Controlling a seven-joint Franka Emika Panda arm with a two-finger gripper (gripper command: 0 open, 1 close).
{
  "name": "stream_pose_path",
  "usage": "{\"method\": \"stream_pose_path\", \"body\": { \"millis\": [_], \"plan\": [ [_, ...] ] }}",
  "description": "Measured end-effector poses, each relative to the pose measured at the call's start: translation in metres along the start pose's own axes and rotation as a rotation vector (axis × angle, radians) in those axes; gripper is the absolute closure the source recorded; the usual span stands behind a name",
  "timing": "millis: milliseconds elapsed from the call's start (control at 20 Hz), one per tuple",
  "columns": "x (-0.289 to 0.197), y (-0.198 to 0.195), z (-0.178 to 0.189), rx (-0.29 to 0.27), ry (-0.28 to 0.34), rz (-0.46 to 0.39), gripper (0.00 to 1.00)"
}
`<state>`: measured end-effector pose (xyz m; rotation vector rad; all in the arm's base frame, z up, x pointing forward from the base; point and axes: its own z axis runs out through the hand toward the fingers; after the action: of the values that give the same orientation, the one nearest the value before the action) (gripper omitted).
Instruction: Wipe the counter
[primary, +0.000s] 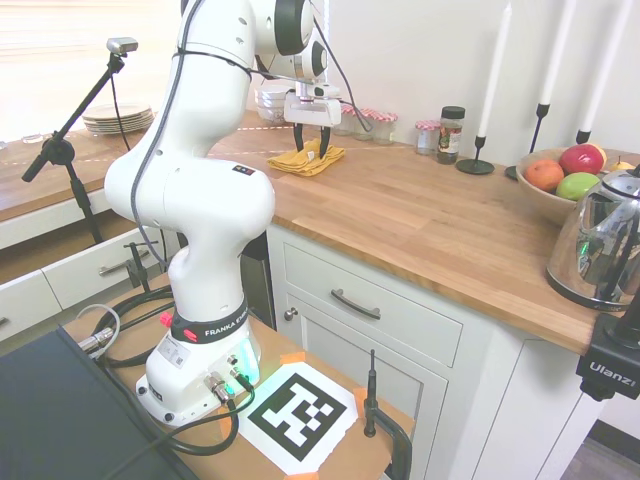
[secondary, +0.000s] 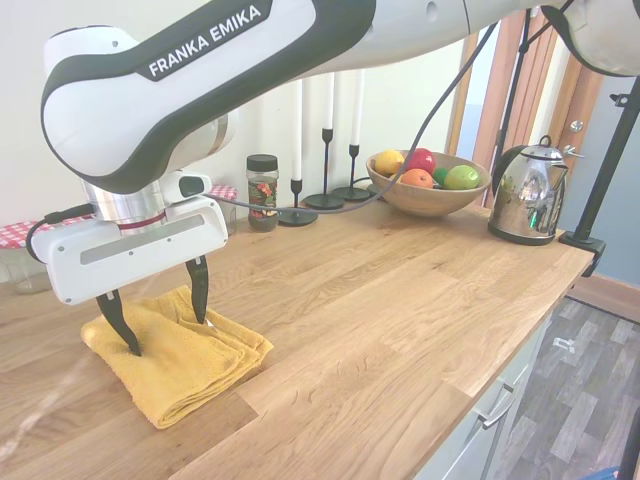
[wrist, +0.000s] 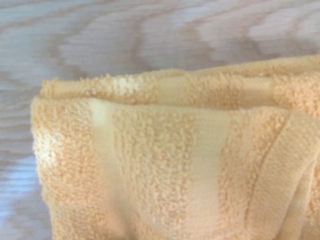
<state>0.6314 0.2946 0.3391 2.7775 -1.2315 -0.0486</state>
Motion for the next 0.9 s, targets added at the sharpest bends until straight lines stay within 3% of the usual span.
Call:
{"method": "stream_pose_path", "body": {
  "millis": [900],
  "plan": [
    [-0.0012,-0.0011,0.0034,0.023,-0.014,0.007,1.00]
  ]
}}
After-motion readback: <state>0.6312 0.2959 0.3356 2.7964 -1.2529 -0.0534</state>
